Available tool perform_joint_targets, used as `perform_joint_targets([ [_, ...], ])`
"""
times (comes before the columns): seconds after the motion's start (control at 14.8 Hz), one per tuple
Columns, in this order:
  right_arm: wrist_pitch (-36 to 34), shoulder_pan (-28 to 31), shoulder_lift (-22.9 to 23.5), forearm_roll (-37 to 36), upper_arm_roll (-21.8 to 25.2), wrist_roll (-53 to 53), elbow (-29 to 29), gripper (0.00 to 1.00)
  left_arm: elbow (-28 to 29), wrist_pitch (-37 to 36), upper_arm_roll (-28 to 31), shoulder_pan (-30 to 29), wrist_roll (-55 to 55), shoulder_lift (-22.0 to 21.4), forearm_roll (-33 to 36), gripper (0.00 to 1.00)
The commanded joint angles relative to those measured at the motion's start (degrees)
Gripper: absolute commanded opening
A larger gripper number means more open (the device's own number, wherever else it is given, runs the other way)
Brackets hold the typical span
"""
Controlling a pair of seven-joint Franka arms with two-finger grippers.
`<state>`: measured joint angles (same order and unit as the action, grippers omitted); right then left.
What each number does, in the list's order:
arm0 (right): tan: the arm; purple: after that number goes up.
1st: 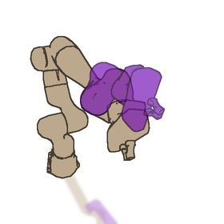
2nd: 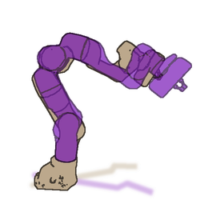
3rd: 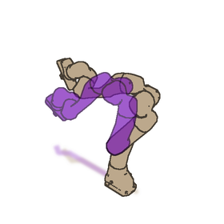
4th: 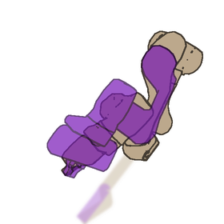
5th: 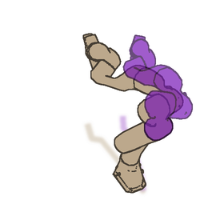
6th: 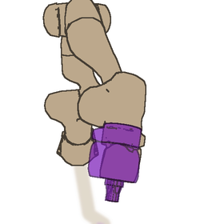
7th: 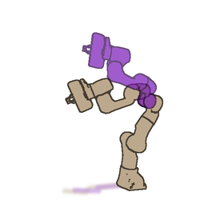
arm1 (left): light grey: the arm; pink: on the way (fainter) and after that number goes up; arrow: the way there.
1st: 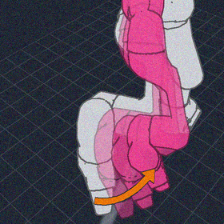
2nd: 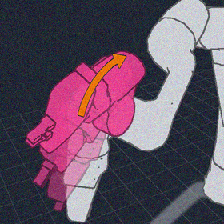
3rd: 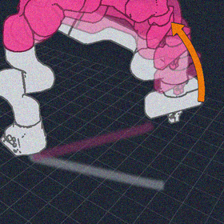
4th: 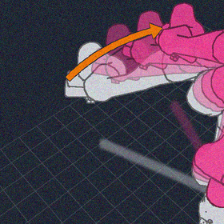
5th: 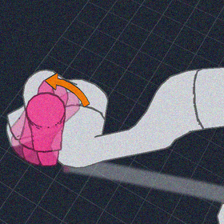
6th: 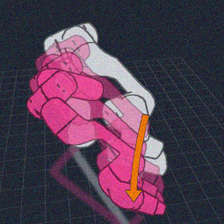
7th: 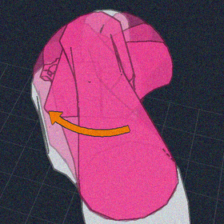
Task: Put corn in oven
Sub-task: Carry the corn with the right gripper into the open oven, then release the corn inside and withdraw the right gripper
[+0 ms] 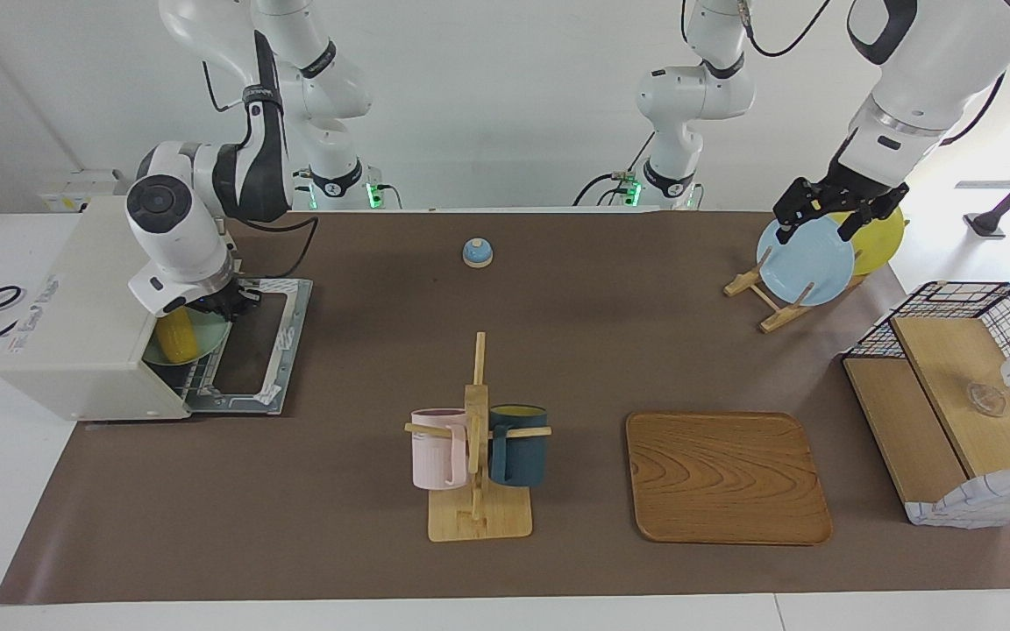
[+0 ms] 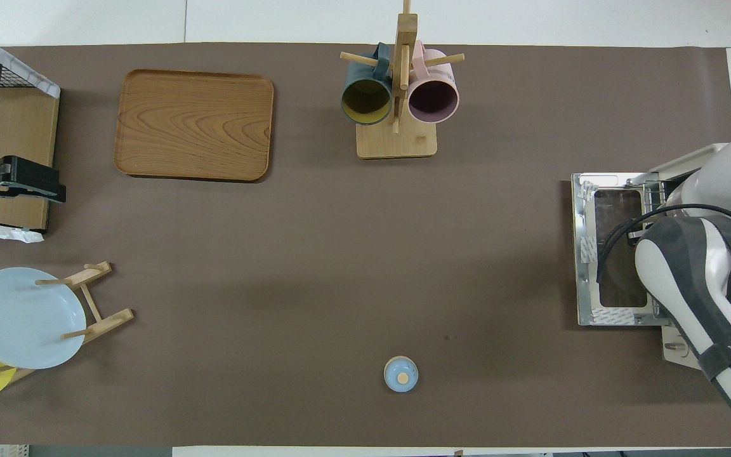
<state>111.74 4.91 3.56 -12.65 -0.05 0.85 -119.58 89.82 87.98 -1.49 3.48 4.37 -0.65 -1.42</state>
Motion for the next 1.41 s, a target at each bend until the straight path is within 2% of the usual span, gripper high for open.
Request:
perform_joint_targets([
  [0.0,1.64,1.77,-0.92,0.17,-0.57,-1.46,-2.06,0.09,2.11,0.79,-0.35,-0.58,-0.33,-1.72,0.37,1.00],
  [0.47,1.90,1.33,-0.83,1.22,-0.65,-1.37,-1.71,0.13,2.11,0.79,-0.35,-0.58,-0.33,-1.72,0.37,1.00],
  [0.81,-3.02,-3.31,0.31,4.56,-0.65,1.08,3.91,0.15,2.11,0.79,-0.35,-0.58,-0.33,-1.72,0.37,1.00],
  [1.01,0.13,-9.37,-0.04,6.14,-0.65,10.98,2.17,0.07,2.11,0.79,-0.35,-0.58,-0.33,-1.72,0.37,1.00],
  [1.15,5.56,-13.85,0.22,6.59,-0.65,18.46,-1.25,0.01,2.11,0.79,-0.35,-0.58,-0.33,-1.72,0.37,1.00],
  [1.35,14.71,-14.93,0.13,6.59,-0.65,20.16,-7.93,0.00,2.11,0.79,-0.35,-0.58,-0.33,-1.72,0.37,1.00],
])
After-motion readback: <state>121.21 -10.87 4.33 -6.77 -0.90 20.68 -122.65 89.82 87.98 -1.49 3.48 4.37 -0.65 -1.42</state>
